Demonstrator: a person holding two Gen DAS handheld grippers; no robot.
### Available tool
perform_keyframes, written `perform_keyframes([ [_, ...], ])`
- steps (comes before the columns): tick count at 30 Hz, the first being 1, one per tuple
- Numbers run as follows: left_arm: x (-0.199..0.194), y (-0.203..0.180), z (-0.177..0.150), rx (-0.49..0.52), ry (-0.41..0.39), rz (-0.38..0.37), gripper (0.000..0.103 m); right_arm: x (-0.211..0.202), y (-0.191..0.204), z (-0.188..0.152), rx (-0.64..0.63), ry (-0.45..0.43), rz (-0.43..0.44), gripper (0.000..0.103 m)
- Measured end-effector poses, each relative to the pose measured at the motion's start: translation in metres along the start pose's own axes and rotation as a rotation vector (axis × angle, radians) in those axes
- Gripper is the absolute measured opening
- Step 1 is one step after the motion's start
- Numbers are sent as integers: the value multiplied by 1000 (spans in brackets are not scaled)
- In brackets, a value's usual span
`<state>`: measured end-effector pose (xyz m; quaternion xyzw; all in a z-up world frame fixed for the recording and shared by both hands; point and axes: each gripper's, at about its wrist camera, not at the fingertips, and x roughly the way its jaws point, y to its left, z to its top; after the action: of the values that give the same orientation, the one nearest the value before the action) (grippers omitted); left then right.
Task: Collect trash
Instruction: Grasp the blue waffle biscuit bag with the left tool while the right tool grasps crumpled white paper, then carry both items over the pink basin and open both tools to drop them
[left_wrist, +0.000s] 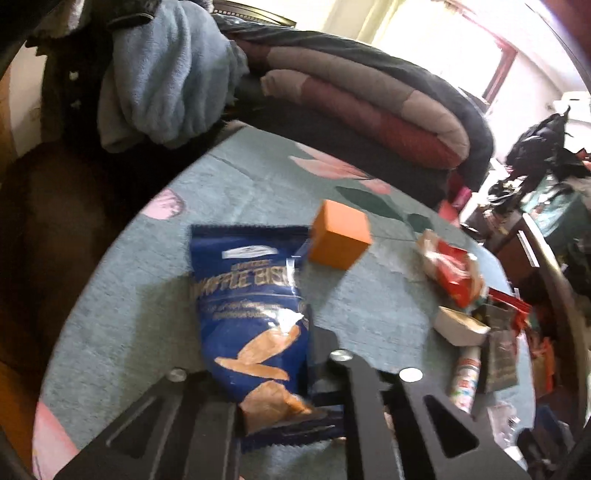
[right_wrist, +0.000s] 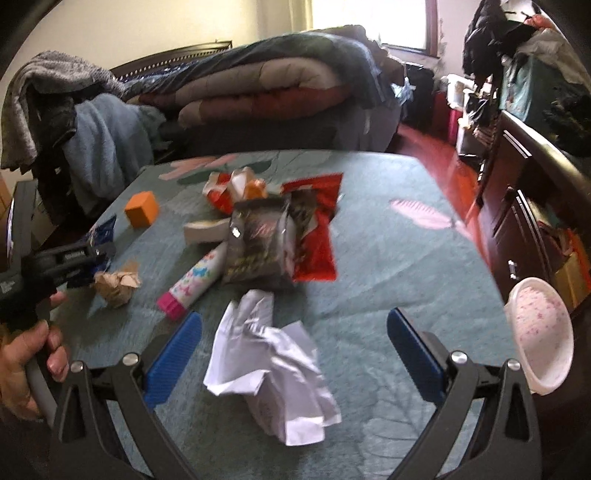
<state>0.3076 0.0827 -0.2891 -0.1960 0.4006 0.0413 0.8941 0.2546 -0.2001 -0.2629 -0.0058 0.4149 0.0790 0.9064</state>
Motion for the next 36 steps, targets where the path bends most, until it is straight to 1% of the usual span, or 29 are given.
perform_keyframes([
  [1,-5,-2,-1,5,-19,-25,8,3,2,-1,-2,3,6,100],
  [3,-15,-6,-2,18,-50,-35,8,10,5,-1,-12,10,12,100],
  [5,-23,-7,-2,23,-72,-36,8,18,10,-1,-27,20,9,95],
  [6,-26,-7,-2,20,-80,-34,8,23,12,-1,-33,28,4,86],
  [7,-31,-5,-2,13,-86,-34,8,27,13,-2,-37,45,3,75],
  [9,-39,-2,0,1,-98,-38,8,33,12,-3,-29,74,32,63],
  [11,-49,1,1,-7,-112,-36,8,28,12,-4,-37,52,32,57],
  [13,-59,1,2,-12,-127,-40,8,21,12,-3,-46,29,44,37],
  [17,-80,-12,2,9,-153,-65,8,7,4,-3,-25,15,77,36],
  [19,-91,-26,-1,36,-158,-95,9,-3,-6,-5,3,11,127,36],
  [20,-96,-34,-3,48,-159,-111,9,-9,-9,-7,13,6,138,36],
  [24,-108,-81,-15,136,-143,-205,10,-38,-31,-12,50,-38,146,36],
  [29,-104,-147,-35,255,-101,-301,11,-73,-75,-22,110,-87,106,36],
  [36,-82,-251,-64,396,-3,-475,11,-110,-165,-40,234,-146,-23,37],
])
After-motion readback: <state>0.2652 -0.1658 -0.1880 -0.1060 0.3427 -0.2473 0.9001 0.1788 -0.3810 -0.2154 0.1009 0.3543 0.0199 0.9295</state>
